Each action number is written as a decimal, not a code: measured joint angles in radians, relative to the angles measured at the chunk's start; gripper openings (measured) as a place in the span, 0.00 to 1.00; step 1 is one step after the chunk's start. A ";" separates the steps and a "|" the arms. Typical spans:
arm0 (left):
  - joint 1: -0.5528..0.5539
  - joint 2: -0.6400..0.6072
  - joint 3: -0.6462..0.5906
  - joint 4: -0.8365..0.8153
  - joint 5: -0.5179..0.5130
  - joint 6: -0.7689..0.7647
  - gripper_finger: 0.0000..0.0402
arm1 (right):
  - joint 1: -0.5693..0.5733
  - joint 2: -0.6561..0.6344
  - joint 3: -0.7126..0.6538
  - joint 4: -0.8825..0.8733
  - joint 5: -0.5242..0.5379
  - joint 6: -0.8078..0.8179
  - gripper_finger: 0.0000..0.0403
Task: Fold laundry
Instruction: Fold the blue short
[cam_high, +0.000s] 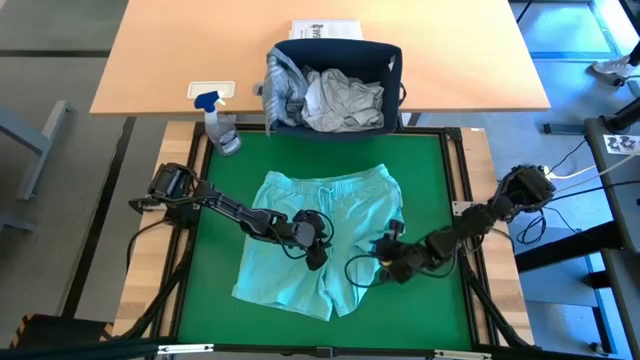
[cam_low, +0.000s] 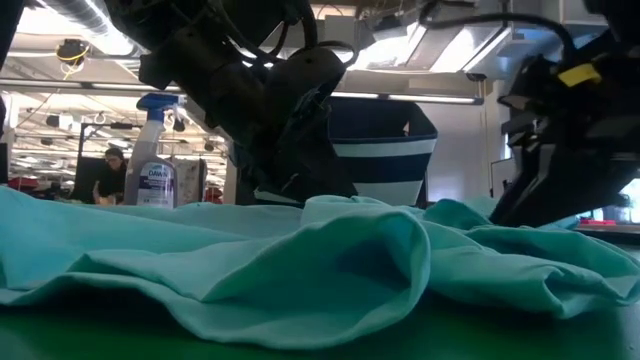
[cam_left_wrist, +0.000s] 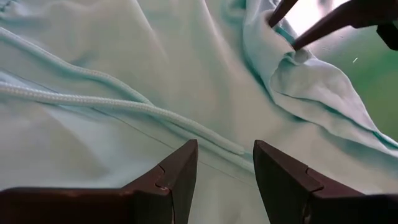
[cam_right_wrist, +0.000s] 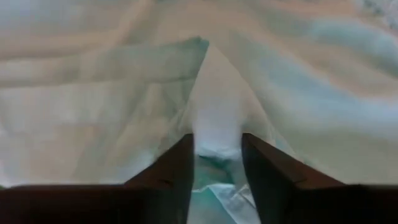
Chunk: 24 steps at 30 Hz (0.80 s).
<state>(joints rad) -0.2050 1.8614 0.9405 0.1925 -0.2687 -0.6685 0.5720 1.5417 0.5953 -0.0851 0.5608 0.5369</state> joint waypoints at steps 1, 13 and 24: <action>0.000 0.000 0.000 0.000 0.000 0.000 0.38 | -0.006 0.000 0.000 -0.004 -0.016 0.000 0.25; 0.000 0.000 0.000 -0.002 0.000 0.025 0.38 | -0.005 -0.010 0.071 -0.096 -0.210 0.005 0.01; 0.000 0.000 0.000 -0.014 0.000 0.026 0.38 | 0.022 -0.042 0.183 -0.298 -0.227 0.005 0.04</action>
<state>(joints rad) -0.2051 1.8614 0.9405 0.1787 -0.2687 -0.6430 0.5943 1.4993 0.7784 -0.3828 0.3338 0.5421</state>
